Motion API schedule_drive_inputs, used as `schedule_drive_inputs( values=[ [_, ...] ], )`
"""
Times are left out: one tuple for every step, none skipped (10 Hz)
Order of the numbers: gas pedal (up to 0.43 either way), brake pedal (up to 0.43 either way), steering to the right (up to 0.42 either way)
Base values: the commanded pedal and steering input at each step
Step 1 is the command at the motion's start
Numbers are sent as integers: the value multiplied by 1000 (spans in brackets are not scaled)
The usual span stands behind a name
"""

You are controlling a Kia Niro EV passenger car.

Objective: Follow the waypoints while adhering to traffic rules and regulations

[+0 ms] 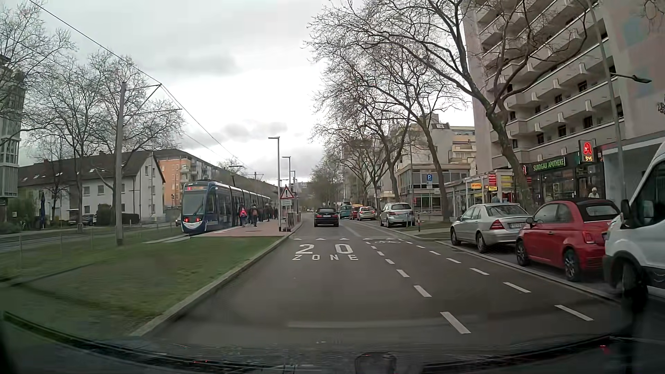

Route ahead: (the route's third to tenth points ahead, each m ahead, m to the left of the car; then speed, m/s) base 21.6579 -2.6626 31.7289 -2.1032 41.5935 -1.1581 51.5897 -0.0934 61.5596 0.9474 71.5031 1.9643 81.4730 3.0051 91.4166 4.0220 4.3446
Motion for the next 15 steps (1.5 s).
schedule_drive_inputs(
  values=[
    [28, 0, -9],
    [28, 0, -8],
    [28, 0, -9],
    [28, 0, -9],
    [28, 0, -9],
    [28, 0, -9],
    [28, 0, -10],
    [28, 0, -10],
    [28, 0, -10],
    [28, 0, -11],
    [28, 0, -11],
    [28, 0, -11],
    [28, 0, -11],
    [28, 0, -11],
    [28, 0, -11]
  ],
)
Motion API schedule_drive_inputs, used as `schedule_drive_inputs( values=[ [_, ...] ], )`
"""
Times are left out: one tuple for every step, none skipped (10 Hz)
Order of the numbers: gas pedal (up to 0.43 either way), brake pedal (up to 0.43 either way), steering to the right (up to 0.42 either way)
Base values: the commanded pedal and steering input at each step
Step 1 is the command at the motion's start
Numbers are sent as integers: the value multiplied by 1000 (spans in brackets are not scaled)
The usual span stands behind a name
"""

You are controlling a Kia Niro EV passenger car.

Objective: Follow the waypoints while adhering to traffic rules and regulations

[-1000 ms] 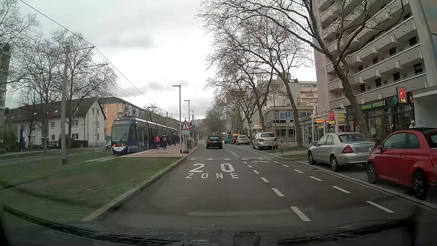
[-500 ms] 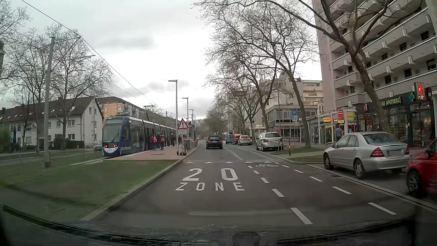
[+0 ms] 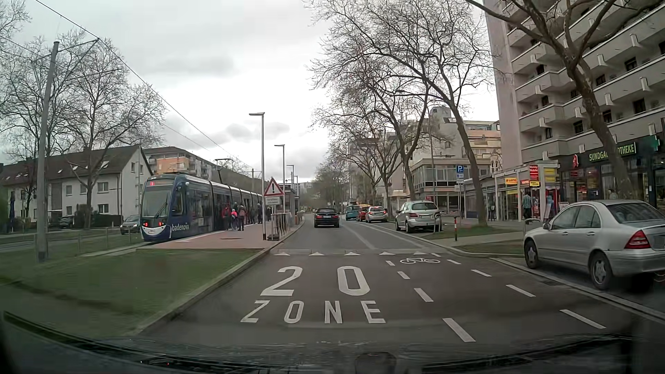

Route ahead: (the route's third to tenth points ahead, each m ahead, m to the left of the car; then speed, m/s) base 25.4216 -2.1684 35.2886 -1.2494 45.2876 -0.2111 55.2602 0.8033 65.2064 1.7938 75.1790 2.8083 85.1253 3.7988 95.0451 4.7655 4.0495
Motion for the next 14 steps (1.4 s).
schedule_drive_inputs(
  values=[
    [28, 0, -11],
    [28, 0, -12],
    [28, 0, -12],
    [28, 0, -12],
    [28, 0, -12],
    [28, 0, -12],
    [28, 0, -12],
    [28, 0, -12],
    [28, 0, -12],
    [28, 0, -12],
    [28, 0, -12],
    [28, 0, -12],
    [28, 0, -12],
    [28, 0, -12]
  ],
)
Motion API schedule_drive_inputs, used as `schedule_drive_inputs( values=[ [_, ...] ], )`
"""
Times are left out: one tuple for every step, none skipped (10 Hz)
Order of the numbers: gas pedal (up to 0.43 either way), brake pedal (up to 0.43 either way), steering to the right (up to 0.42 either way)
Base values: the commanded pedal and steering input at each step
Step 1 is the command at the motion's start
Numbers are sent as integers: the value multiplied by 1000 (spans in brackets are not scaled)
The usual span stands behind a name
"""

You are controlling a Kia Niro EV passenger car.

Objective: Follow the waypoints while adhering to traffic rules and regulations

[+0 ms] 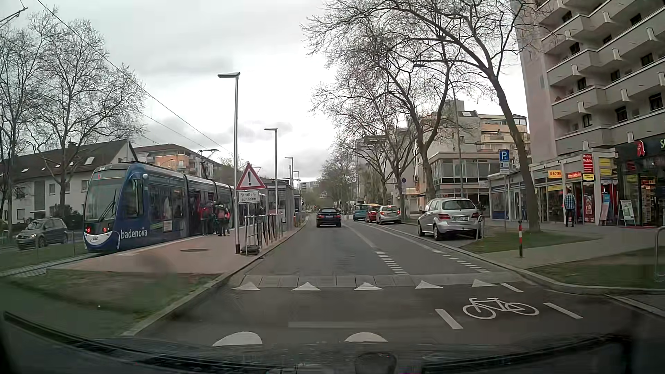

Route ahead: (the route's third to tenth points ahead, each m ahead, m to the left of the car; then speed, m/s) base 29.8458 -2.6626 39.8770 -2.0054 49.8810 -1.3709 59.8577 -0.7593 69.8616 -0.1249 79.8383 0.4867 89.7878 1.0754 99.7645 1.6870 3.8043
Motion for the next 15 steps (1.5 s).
schedule_drive_inputs(
  values=[
    [28, 0, -12],
    [20, 0, -12],
    [20, 0, -12],
    [20, 0, -12],
    [20, 0, -12],
    [20, 0, -12],
    [20, 0, -12],
    [20, 0, -13],
    [20, 0, -13],
    [20, 0, -13],
    [20, 0, -13],
    [20, 0, -13],
    [20, 0, -13],
    [20, 0, -13],
    [20, 0, -13]
  ],
)
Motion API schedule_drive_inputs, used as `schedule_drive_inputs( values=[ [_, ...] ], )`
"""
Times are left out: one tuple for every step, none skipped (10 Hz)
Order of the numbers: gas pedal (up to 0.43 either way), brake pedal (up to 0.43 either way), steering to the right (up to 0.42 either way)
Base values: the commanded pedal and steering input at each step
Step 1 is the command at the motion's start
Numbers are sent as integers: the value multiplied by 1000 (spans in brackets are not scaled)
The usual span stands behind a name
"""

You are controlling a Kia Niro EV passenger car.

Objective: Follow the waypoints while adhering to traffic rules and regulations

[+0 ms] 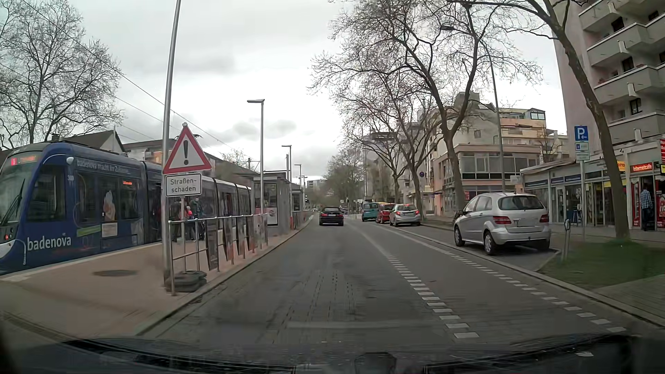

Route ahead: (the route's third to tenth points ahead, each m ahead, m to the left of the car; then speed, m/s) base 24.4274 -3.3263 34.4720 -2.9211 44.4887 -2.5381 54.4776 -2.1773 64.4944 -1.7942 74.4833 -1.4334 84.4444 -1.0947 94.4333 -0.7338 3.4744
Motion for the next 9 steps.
schedule_drive_inputs(
  values=[
    [20, 0, -12],
    [20, 0, -12],
    [20, 0, -11],
    [20, 0, -10],
    [47, 0, -10],
    [0, 0, -9],
    [0, 0, -9],
    [8, 0, -10],
    [28, 0, -10]
  ],
)
